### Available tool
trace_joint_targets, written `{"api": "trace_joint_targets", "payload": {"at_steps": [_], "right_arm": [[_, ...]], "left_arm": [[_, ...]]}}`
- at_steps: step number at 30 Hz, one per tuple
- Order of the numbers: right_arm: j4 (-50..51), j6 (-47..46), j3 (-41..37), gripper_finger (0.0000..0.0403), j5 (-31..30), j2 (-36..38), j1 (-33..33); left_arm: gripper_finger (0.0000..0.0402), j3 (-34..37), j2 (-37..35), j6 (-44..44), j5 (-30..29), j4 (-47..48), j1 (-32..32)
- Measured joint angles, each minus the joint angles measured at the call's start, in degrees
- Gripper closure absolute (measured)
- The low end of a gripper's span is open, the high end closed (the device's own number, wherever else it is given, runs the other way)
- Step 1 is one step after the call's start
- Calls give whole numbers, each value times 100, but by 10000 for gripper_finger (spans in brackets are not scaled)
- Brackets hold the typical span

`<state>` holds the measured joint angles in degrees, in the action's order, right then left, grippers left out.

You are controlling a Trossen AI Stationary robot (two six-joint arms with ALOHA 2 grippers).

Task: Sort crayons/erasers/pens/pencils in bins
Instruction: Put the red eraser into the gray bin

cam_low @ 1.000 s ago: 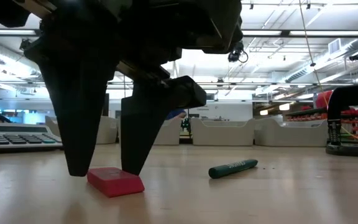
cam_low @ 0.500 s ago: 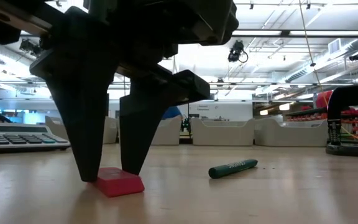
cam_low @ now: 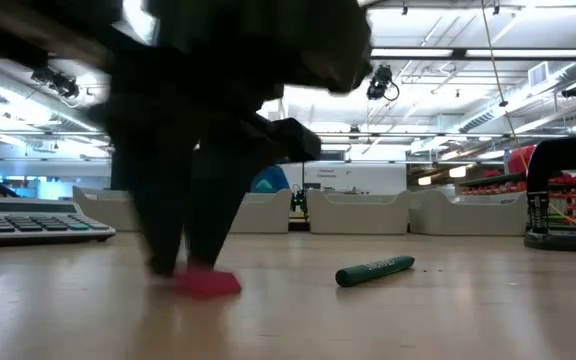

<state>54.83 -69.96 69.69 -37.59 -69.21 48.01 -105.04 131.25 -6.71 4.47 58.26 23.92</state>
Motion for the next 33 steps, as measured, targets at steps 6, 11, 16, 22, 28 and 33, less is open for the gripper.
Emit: {"api": "trace_joint_targets", "payload": {"at_steps": [6,11,16,22,28,33], "right_arm": [[0,22,0,338,-161,0,0],[28,4,0,338,-164,0,0],[104,-6,0,338,-163,0,0],[269,-59,0,338,-164,27,-91],[289,88,0,338,-183,237,-632],[288,204,0,338,-332,618,-1326]], "left_arm": [[319,-611,-322,118,-104,772,-486],[325,-1323,-323,-331,-86,1797,-945],[321,-1950,-322,-1038,-622,2656,-1590],[329,-2545,-339,-1439,-959,3173,-2760],[326,-2791,-464,-1717,-952,3152,-4112],[328,-2778,-455,-2002,-944,3123,-5221]]}}
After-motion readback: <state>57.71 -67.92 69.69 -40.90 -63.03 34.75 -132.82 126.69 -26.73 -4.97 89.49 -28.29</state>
